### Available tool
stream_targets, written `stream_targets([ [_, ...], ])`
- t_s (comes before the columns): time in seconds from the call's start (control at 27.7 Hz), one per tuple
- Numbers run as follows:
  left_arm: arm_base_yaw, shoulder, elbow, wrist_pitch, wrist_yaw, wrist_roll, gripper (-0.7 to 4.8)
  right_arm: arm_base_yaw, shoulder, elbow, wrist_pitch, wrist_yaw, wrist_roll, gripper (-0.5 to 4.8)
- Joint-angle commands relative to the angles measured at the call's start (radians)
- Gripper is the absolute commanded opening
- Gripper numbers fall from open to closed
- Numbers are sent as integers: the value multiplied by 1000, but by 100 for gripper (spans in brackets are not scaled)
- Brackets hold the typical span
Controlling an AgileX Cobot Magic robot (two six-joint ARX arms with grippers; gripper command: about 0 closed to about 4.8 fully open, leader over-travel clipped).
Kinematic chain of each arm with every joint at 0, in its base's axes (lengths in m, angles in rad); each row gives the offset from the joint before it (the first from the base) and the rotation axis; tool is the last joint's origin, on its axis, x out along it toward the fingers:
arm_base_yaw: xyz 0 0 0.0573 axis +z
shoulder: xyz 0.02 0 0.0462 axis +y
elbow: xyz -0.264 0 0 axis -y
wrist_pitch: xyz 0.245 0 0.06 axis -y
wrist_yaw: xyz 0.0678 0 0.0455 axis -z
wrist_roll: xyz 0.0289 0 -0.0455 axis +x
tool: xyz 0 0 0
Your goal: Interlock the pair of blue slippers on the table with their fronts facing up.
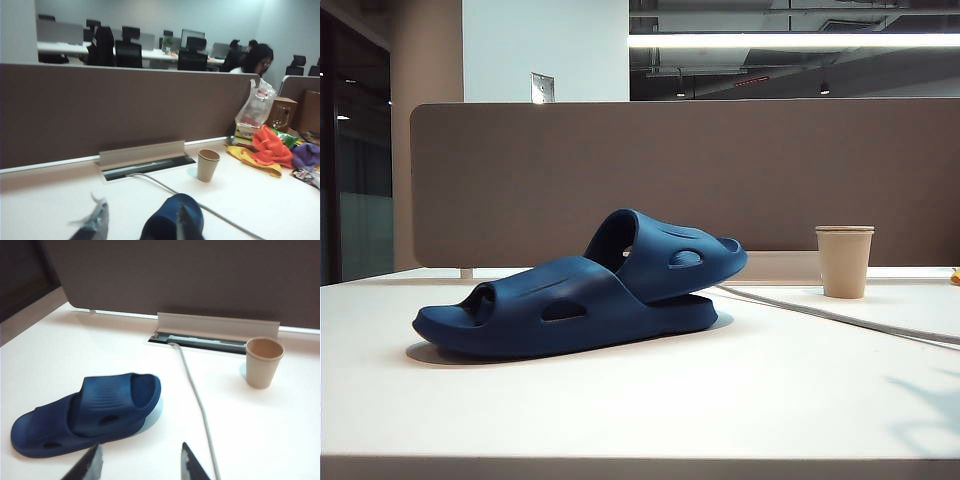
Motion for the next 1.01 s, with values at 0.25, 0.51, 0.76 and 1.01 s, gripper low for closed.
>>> stream_targets([
  [0.25, 0, -113, -42, -125, -27, 2, 174, 2, -182, -108, 3, 2, 32, 198],
  [0.51, 0, -200, -124, -132, -26, -49, 174, 1, -247, -124, -100, 21, 32, 198],
  [0.76, 0, -285, -212, -170, -26, -45, 174, 2, -262, -125, -191, 17, 32, 198],
  [1.01, 0, -313, -260, -252, -23, -47, 174, 1, -296, -127, -199, 17, 32, 198],
])
